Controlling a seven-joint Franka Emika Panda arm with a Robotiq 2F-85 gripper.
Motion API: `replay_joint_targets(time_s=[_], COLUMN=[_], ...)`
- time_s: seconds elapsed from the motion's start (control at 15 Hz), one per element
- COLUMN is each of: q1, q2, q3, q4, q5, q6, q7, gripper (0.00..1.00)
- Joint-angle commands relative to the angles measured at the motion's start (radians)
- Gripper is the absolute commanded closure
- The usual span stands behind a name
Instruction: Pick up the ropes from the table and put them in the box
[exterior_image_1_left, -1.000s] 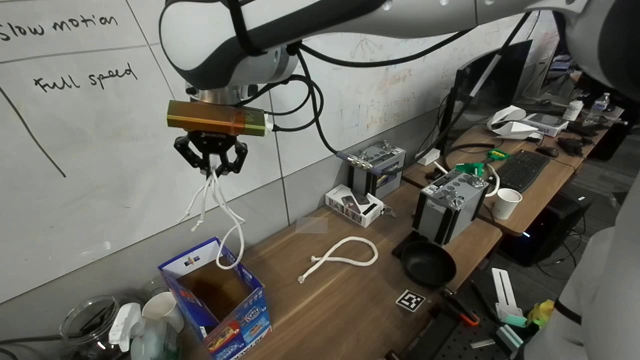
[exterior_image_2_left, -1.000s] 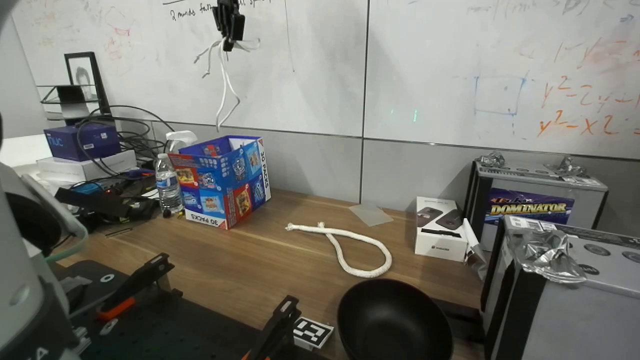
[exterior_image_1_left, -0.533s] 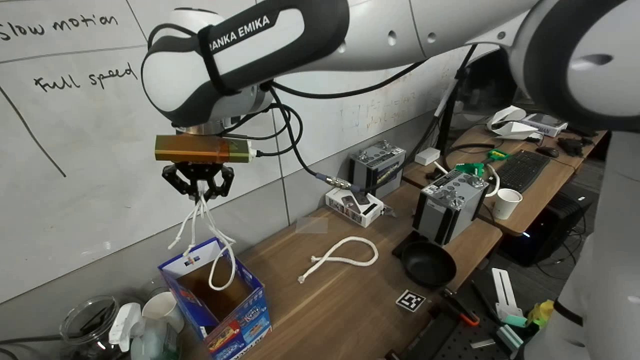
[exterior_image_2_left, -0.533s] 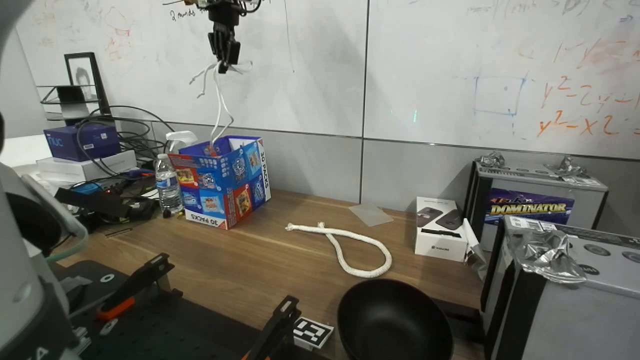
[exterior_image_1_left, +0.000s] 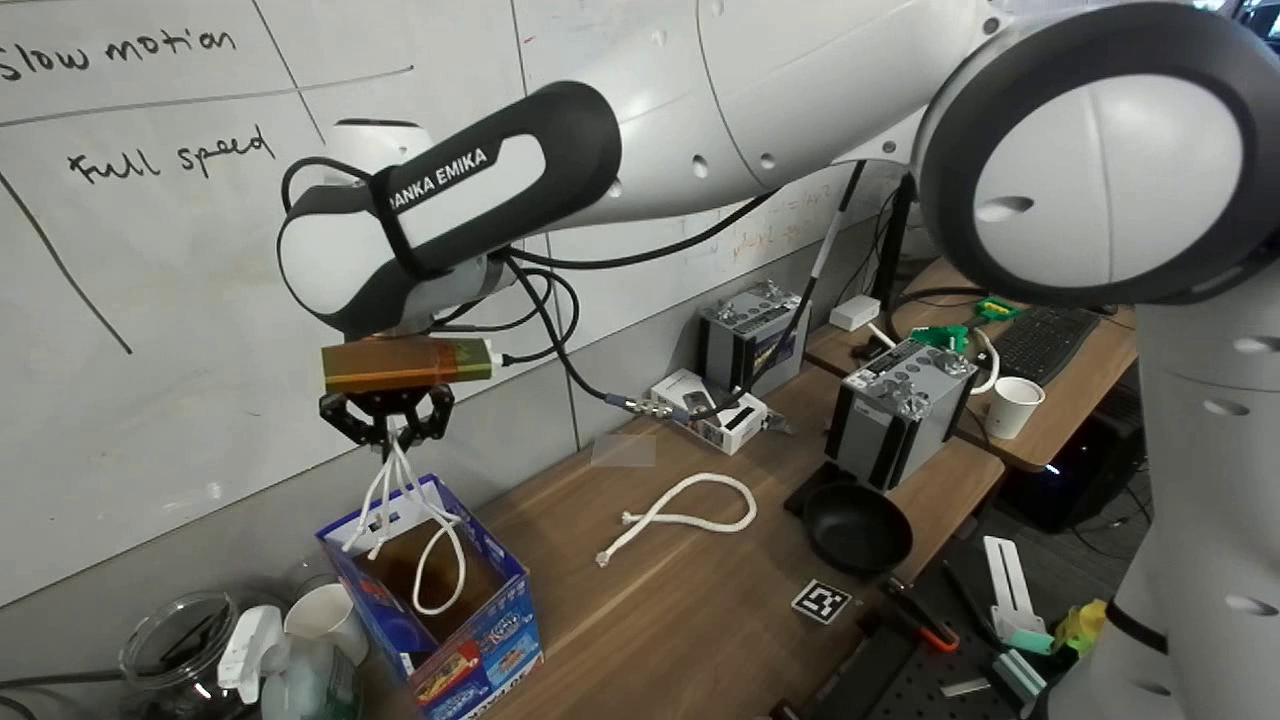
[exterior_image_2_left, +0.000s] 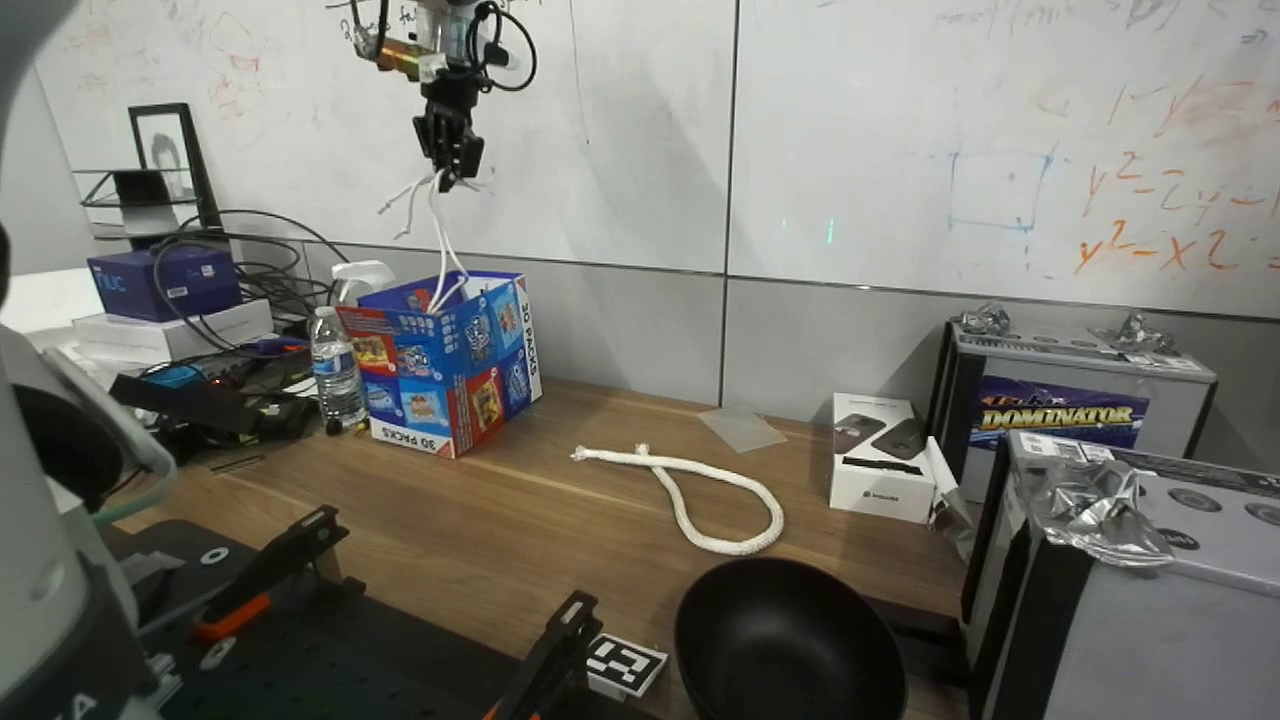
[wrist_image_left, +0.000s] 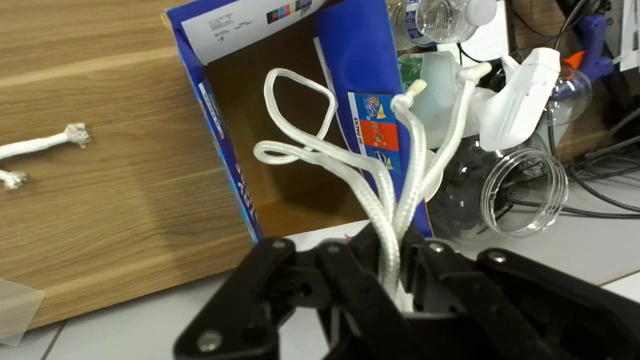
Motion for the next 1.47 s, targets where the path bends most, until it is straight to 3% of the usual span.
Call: replay_joint_targets(time_s=[0.0, 0.4, 0.87, 0.93, 1.07, 1.4], q1=[0.005, -0.014, -0.028, -0.023, -0.021, -0.026], q2=[0.046, 0.087, 0.113, 0.115, 0.116, 0.095], q3=[0.01, 0.032, 0.043, 0.037, 0.032, 0.011], q4=[0.036, 0.033, 0.032, 0.036, 0.036, 0.02], q5=[0.013, 0.044, 0.088, 0.082, 0.074, 0.063], q6=[0.018, 0.001, -0.035, -0.044, -0.053, -0.071], q7=[-0.122, -0.295, -0.391, -0.381, -0.378, -0.351], gripper=[0.96, 0.96, 0.97, 0.69, 0.62, 0.24])
